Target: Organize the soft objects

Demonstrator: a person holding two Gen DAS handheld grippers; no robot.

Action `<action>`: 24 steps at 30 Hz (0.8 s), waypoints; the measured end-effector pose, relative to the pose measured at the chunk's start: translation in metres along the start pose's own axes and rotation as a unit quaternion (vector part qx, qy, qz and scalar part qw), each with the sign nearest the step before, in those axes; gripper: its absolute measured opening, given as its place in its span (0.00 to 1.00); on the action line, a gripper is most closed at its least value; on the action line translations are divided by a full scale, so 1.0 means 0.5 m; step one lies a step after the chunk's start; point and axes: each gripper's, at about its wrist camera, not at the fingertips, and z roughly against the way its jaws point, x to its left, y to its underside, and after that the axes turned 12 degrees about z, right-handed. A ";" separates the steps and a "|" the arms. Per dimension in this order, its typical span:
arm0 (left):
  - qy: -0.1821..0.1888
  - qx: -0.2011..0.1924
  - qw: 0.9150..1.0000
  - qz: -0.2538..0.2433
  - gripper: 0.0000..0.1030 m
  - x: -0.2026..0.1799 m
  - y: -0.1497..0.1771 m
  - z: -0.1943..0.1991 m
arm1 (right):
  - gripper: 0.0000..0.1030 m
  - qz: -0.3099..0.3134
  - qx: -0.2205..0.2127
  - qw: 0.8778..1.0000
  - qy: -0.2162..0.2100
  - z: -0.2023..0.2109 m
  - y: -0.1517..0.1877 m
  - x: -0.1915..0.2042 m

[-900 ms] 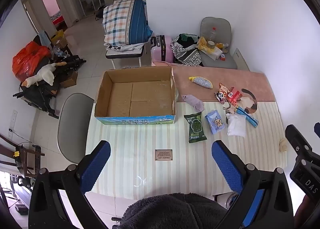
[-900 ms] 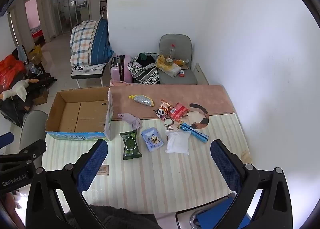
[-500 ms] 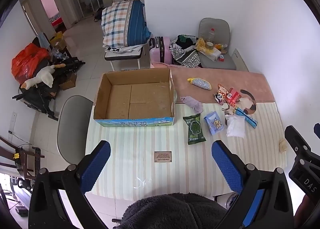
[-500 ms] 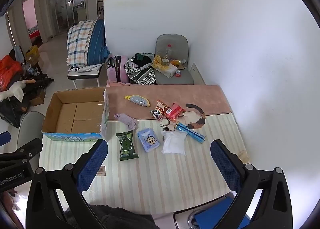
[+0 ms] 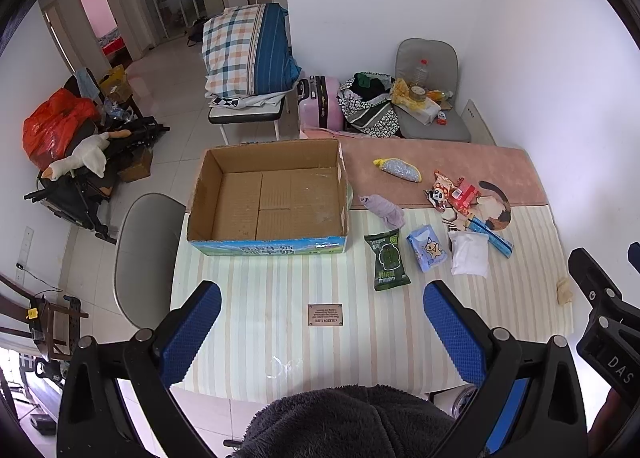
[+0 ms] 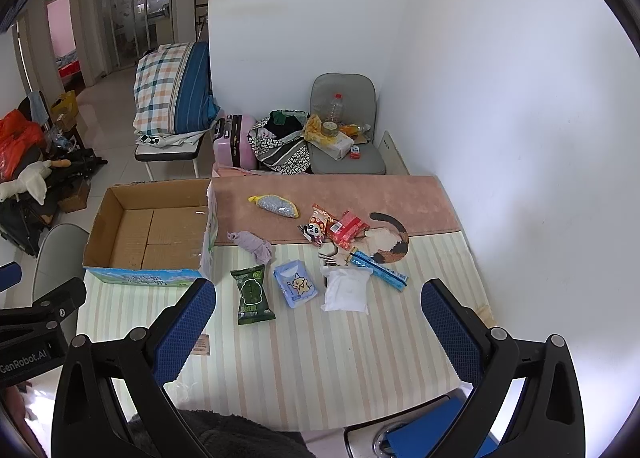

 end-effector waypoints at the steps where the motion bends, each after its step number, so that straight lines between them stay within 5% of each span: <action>1: 0.000 0.000 1.000 0.001 1.00 -0.003 -0.002 0.001 | 1.00 0.001 0.000 1.000 -0.001 0.001 -0.002 -0.001; 24: 0.011 -0.024 1.000 0.002 1.00 0.009 0.022 0.025 | 1.00 0.004 -0.031 1.000 0.004 0.045 0.016 -0.006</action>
